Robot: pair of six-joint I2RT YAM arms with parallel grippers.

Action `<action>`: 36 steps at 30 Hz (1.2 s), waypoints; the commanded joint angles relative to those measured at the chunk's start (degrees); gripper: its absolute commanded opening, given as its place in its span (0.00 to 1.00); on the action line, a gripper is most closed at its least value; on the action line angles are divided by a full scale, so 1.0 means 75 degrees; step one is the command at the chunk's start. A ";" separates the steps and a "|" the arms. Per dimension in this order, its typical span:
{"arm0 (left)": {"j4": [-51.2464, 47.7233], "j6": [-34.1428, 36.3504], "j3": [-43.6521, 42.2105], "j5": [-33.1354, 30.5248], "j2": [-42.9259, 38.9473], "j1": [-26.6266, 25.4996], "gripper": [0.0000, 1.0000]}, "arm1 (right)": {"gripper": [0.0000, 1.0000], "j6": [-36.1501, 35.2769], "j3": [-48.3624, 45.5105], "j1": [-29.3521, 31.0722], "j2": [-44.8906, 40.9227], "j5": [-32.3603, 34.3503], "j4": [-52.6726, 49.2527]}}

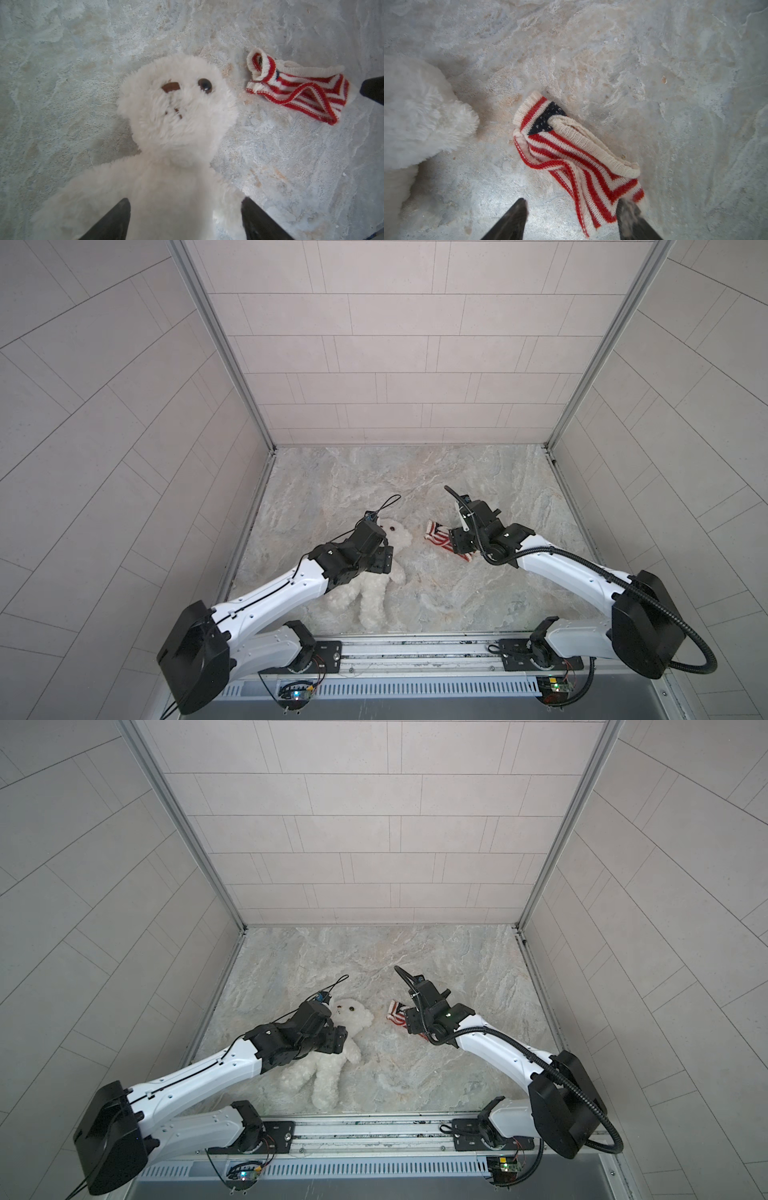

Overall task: Dress the teddy bear
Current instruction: 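Grasp the striped knit hat's edge with the right gripper while the left grips the bear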

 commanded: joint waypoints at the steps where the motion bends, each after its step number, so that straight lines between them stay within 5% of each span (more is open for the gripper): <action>1: -0.0288 -0.0191 -0.0046 0.0091 0.0177 0.0134 0.86 | 0.71 -0.0408 0.0317 -0.0004 0.0135 0.0091 -0.0496; 11: 0.0225 -0.0405 -0.0533 0.0317 0.0750 0.0079 0.78 | 0.72 -0.0858 0.0692 0.0002 0.0746 -0.0029 -0.0761; 24: 0.0666 -0.0487 -0.0878 0.0241 0.0669 0.0080 0.36 | 0.66 -0.1121 0.1506 -0.0004 0.2268 -0.0507 -0.1079; 36: 0.0961 -0.0327 -0.0985 0.0343 0.0390 0.0085 0.23 | 0.51 -0.1170 0.1473 -0.0004 0.2588 -0.0229 -0.1110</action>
